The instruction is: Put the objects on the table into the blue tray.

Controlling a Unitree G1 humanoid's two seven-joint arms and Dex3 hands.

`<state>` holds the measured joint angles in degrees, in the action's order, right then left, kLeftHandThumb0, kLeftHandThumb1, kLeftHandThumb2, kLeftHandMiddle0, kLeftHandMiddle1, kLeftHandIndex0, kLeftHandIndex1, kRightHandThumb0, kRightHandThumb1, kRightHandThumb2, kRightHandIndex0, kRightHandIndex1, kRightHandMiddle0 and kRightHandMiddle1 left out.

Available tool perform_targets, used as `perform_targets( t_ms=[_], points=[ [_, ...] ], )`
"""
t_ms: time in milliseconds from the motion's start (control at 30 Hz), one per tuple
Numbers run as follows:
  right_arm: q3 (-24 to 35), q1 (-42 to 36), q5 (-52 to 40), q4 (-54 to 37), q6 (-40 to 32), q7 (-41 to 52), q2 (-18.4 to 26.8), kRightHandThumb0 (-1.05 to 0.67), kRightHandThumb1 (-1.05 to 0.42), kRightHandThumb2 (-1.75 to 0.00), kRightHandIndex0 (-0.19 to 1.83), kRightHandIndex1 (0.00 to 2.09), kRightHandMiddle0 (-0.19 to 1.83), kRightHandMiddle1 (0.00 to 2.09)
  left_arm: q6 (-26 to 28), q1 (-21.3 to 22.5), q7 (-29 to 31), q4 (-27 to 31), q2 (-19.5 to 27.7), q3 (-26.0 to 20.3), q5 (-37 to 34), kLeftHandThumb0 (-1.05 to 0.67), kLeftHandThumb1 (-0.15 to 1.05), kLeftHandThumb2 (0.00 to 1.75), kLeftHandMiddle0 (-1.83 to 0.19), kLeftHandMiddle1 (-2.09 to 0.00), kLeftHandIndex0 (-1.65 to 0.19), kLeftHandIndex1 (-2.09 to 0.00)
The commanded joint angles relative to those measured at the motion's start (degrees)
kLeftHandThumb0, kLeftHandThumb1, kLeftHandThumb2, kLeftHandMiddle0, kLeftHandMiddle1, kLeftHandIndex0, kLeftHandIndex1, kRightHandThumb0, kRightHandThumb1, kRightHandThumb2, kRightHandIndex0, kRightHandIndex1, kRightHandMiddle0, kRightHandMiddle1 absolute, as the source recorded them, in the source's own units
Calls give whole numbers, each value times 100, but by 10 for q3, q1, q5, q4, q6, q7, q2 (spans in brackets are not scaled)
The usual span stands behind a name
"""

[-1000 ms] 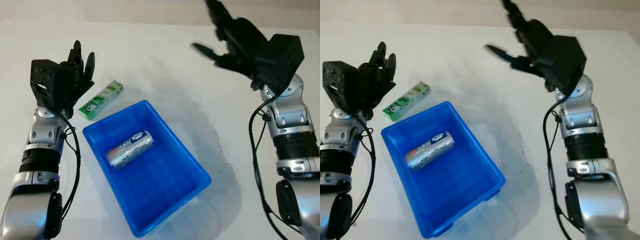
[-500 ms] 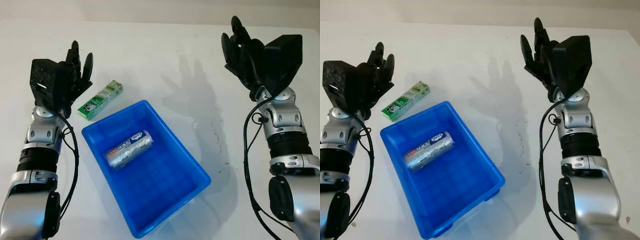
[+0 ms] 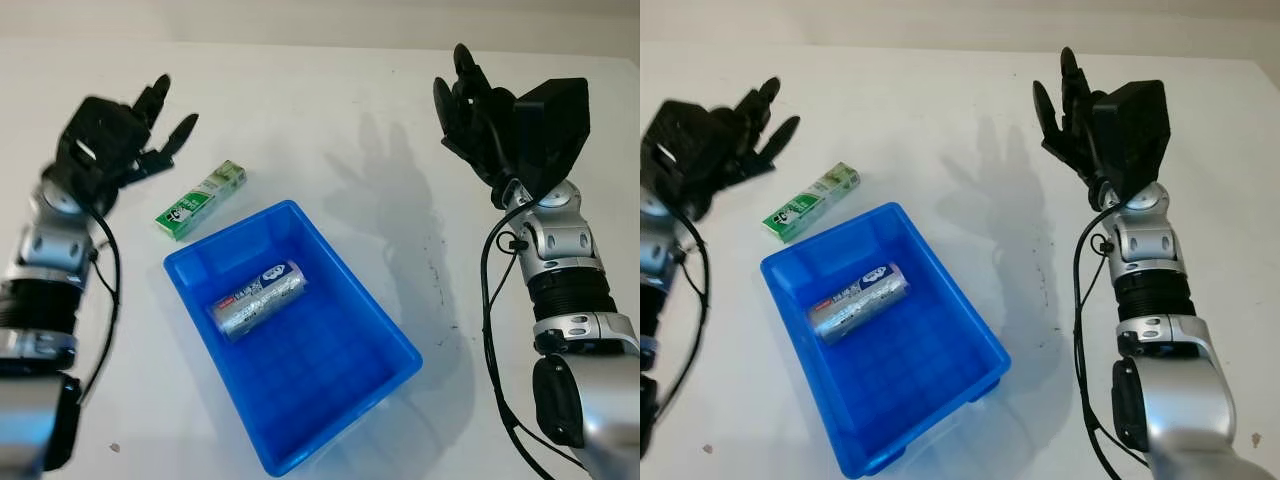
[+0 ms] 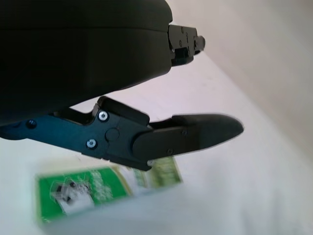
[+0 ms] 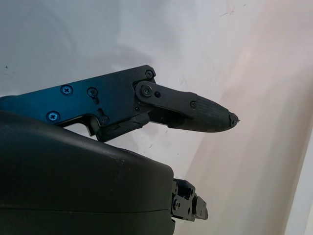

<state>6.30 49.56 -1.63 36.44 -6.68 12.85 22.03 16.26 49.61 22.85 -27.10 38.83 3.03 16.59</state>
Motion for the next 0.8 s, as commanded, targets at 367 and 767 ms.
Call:
perform_targets(
  t_ms=[367, 767],
  points=[
    [-9, -5, 3, -21, -14, 1, -6, -65, -105, -62, -19, 0, -19, 0, 127, 115, 149, -24, 49, 122, 123, -77, 105, 13, 0, -74, 12, -101],
    [-7, -6, 2, -26, -19, 2, -6, -64, -105, -63, -19, 0, -19, 0, 103, 143, 206, -100, 29, 208, 203, -94, 105, 17, 19, -192, 19, -184]
  ],
)
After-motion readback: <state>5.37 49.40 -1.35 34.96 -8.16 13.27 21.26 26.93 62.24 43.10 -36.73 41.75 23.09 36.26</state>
